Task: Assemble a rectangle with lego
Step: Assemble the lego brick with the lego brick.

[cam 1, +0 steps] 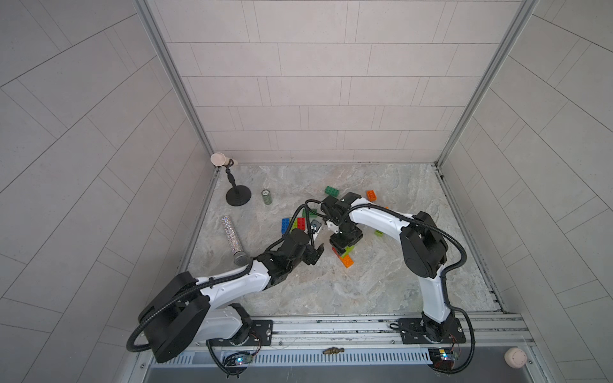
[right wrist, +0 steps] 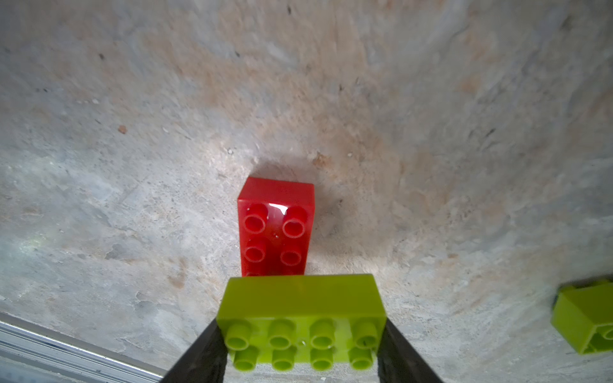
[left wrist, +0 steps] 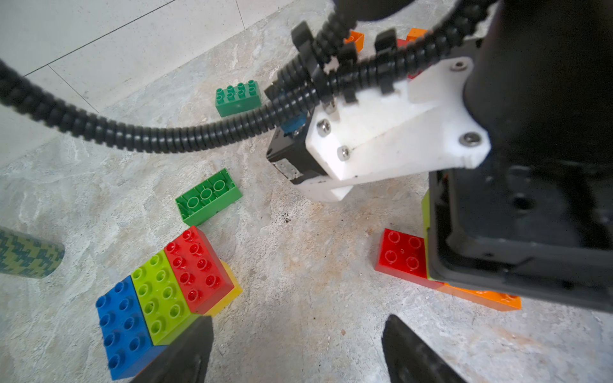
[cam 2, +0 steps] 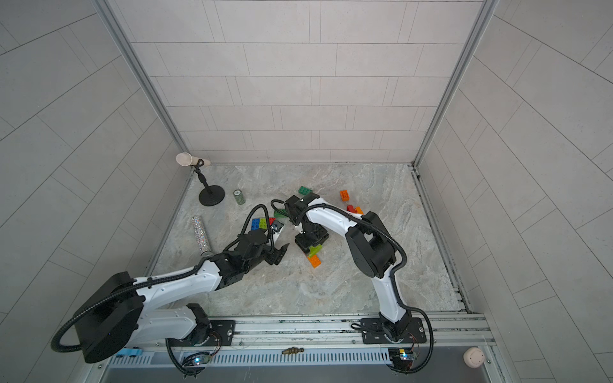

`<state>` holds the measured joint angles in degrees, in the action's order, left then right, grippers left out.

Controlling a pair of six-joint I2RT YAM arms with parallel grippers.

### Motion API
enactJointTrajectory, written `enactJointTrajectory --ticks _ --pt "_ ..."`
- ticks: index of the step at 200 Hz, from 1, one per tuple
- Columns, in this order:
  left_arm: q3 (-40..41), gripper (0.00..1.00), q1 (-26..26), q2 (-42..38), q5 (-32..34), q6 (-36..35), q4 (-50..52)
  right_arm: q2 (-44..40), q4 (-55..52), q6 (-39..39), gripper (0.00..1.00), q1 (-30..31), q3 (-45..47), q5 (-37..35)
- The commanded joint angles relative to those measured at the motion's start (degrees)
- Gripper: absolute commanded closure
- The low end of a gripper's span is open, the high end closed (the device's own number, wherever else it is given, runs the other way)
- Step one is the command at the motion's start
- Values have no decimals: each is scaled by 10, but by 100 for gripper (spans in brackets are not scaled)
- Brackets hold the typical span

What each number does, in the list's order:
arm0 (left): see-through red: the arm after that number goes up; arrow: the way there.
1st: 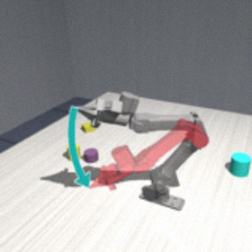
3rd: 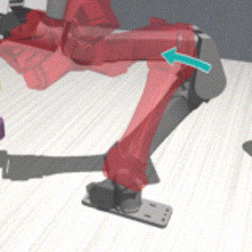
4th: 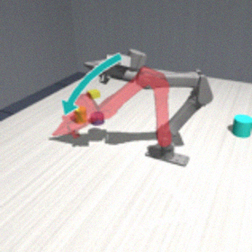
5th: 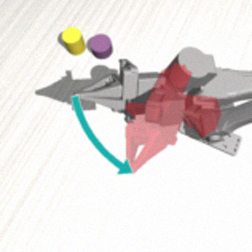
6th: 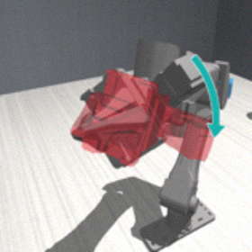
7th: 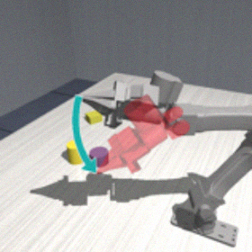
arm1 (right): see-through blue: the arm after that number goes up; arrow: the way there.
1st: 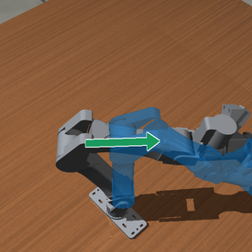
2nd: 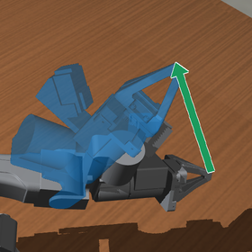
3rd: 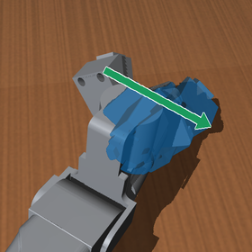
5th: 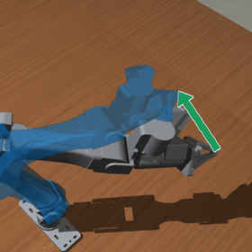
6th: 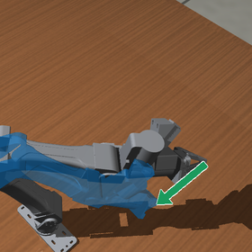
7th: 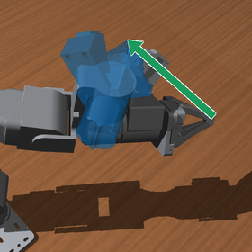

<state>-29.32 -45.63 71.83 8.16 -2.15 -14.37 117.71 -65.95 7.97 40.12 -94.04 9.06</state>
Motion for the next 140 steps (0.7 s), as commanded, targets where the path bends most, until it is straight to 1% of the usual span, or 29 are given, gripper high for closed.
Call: enactJointTrajectory --ticks 1,140 --pt "-4 15 3 6 -1 0 -4 6 -6 0 82 2 6 4" --pt "-6 16 2 7 -7 0 -1 10 9 15 84 3 23 6"
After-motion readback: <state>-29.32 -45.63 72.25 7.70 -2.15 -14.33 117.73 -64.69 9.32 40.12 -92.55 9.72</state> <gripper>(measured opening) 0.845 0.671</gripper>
